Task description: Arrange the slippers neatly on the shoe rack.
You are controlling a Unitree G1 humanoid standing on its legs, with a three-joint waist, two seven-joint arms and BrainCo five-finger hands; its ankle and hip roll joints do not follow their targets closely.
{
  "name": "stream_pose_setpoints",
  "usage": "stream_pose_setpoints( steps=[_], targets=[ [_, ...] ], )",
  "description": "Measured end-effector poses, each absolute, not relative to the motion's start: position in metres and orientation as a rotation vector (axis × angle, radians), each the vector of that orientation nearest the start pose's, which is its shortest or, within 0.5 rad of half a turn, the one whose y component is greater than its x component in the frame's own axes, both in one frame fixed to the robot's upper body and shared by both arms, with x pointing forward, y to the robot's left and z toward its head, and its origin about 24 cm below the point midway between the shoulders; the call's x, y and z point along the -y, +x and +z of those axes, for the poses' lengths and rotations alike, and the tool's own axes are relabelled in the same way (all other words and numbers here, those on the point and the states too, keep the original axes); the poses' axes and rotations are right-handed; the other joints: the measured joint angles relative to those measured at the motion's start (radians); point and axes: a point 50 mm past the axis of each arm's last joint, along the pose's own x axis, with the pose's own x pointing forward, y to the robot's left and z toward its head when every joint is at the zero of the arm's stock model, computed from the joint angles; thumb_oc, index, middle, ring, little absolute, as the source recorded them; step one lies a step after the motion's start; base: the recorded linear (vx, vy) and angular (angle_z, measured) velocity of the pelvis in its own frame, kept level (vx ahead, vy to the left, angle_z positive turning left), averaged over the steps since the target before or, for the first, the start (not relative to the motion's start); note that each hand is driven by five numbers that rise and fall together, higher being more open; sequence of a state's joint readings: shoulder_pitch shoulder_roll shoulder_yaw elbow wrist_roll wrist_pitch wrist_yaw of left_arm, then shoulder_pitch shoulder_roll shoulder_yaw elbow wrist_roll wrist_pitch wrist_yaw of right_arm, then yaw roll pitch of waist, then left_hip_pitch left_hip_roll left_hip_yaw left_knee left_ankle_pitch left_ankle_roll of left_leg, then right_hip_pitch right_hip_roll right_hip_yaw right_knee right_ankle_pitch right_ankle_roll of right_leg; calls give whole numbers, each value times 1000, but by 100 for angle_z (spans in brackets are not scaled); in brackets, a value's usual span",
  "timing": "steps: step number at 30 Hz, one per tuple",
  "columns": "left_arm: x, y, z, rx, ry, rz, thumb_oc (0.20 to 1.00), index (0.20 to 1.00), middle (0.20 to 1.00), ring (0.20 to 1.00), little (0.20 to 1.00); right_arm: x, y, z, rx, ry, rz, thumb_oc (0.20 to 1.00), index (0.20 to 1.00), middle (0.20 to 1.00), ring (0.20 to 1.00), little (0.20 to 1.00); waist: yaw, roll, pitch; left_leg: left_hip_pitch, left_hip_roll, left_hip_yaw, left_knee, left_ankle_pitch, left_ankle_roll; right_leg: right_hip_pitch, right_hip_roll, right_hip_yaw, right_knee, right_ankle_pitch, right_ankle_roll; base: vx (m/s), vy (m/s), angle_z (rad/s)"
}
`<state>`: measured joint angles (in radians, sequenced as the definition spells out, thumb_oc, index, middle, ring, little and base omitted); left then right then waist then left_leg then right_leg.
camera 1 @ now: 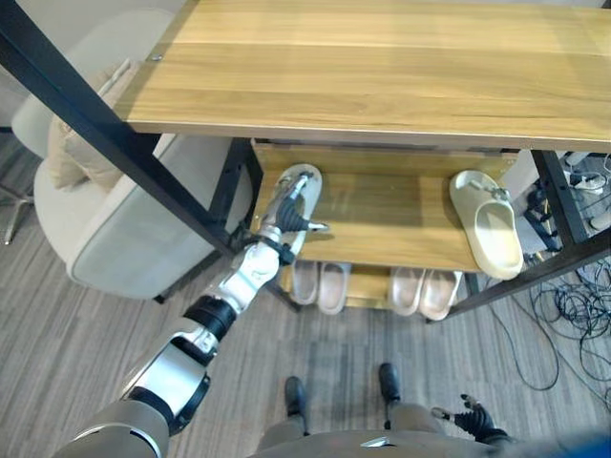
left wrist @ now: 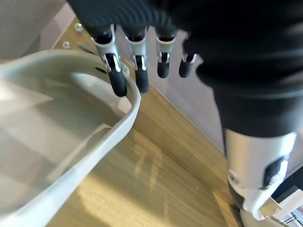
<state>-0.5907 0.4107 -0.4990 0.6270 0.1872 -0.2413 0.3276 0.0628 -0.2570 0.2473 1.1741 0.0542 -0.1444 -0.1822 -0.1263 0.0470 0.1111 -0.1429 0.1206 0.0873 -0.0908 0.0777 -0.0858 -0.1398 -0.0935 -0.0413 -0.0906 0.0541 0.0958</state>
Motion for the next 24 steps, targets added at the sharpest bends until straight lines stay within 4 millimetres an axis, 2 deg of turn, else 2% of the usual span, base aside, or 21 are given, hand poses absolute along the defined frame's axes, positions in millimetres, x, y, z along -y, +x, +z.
stream_pose_setpoints(
  steps=[10,15,18,24],
  targets=[
    [-149,344,79,268,751,-101,1000,1000,1000,1000,1000,233,94,-154,-1048,-420,-88,1000,1000,1000,1000,1000,1,-3,4,8,0,-2,0,0,0,9,0,-2,0,1,1,21,-4,1],
    [-156,344,86,283,767,-83,1000,1000,1000,1000,1000,233,94,-154,-1048,-421,-87,1000,1000,1000,1000,1000,4,-3,4,14,0,-2,0,1,1,16,0,-3,0,2,2,6,1,0],
    [-155,343,97,328,743,-72,1000,1000,1000,1000,1000,233,94,-154,-1048,-430,-79,1000,1000,1000,1000,1000,6,-3,4,22,0,-8,0,1,1,29,0,-8,0,1,2,16,2,5],
    [-157,343,99,329,748,-79,1000,1000,1000,1000,1000,232,94,-155,-1048,-435,-73,1000,1000,1000,1000,1000,6,-2,3,23,0,-15,0,5,0,34,0,-15,-4,3,1,4,-1,3]
  ],
)
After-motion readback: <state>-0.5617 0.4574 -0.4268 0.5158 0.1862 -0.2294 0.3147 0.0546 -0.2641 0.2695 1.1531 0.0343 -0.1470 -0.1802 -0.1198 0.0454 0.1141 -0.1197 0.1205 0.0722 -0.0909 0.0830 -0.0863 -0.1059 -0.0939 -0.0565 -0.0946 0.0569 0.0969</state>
